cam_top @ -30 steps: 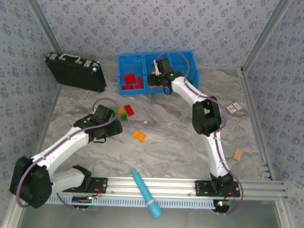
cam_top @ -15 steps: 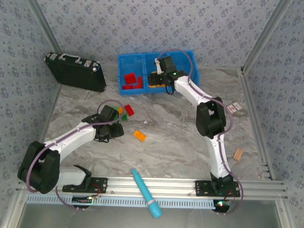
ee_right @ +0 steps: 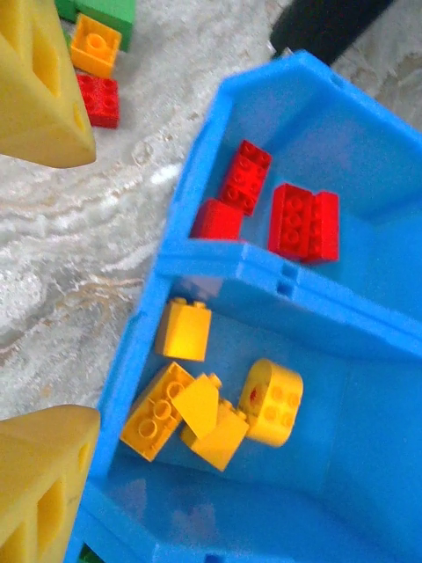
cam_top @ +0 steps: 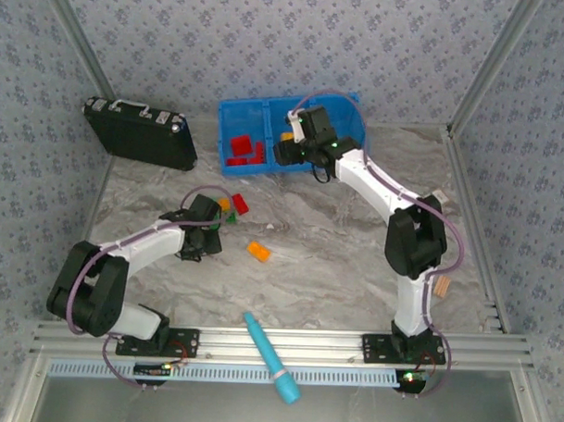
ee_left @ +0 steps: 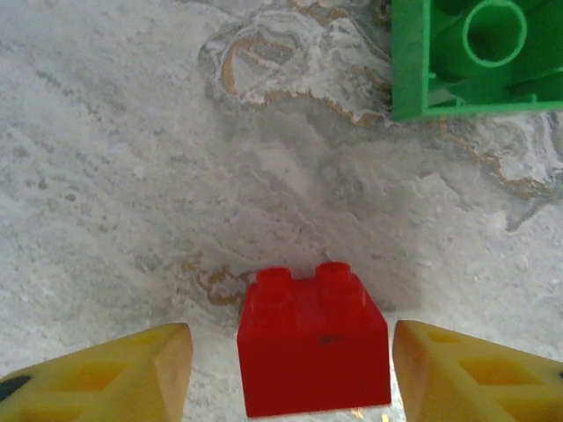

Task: Sort the legos into containers by color
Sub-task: Pick up the lego from the middle-left of the table.

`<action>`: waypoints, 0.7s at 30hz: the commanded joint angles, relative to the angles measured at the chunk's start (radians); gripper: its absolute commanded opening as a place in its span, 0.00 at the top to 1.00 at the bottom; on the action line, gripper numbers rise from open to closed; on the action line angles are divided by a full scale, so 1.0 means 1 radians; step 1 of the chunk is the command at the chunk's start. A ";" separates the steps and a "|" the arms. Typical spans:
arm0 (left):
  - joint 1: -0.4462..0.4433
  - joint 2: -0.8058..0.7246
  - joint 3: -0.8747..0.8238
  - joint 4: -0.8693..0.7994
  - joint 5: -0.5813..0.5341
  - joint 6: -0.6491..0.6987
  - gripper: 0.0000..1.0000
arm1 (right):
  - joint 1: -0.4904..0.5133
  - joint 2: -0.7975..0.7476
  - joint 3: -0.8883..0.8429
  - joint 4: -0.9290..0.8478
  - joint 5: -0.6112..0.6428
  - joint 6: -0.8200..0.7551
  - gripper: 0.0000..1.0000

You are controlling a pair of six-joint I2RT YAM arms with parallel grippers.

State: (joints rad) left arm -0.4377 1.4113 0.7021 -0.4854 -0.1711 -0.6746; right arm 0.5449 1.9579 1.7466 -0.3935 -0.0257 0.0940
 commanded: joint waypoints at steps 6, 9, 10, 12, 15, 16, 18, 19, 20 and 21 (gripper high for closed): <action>0.018 0.051 0.003 0.084 -0.039 0.047 0.50 | 0.074 -0.123 -0.169 -0.026 0.035 0.038 0.26; 0.028 0.074 0.005 0.094 -0.028 0.055 0.57 | 0.109 -0.150 -0.241 -0.022 0.044 0.058 0.26; 0.028 0.082 0.004 0.096 -0.022 0.055 0.61 | 0.117 -0.154 -0.267 -0.007 0.032 0.058 0.25; 0.028 0.095 0.000 0.103 -0.010 0.053 0.68 | 0.126 -0.148 -0.288 -0.011 0.018 0.056 0.25; 0.029 0.091 0.003 0.095 -0.005 0.053 0.73 | 0.138 -0.139 -0.299 -0.018 0.017 0.041 0.25; 0.028 0.081 0.008 0.088 -0.012 0.055 0.74 | 0.142 -0.137 -0.300 -0.017 0.020 0.038 0.24; 0.028 0.050 0.028 0.065 -0.031 0.066 0.76 | 0.145 -0.134 -0.309 -0.008 0.020 0.038 0.24; 0.028 0.030 0.042 0.053 -0.046 0.076 0.77 | 0.144 -0.132 -0.313 -0.001 0.020 0.039 0.24; 0.030 0.014 0.058 0.040 -0.055 0.085 0.77 | 0.143 -0.130 -0.320 0.007 0.017 0.038 0.24; 0.033 -0.004 0.086 0.019 -0.064 0.095 0.77 | 0.143 -0.127 -0.328 0.019 0.013 0.038 0.24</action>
State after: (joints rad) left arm -0.4160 1.4609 0.7185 -0.4278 -0.1993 -0.6125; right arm 0.6880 1.8362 1.4391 -0.3885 -0.0071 0.1303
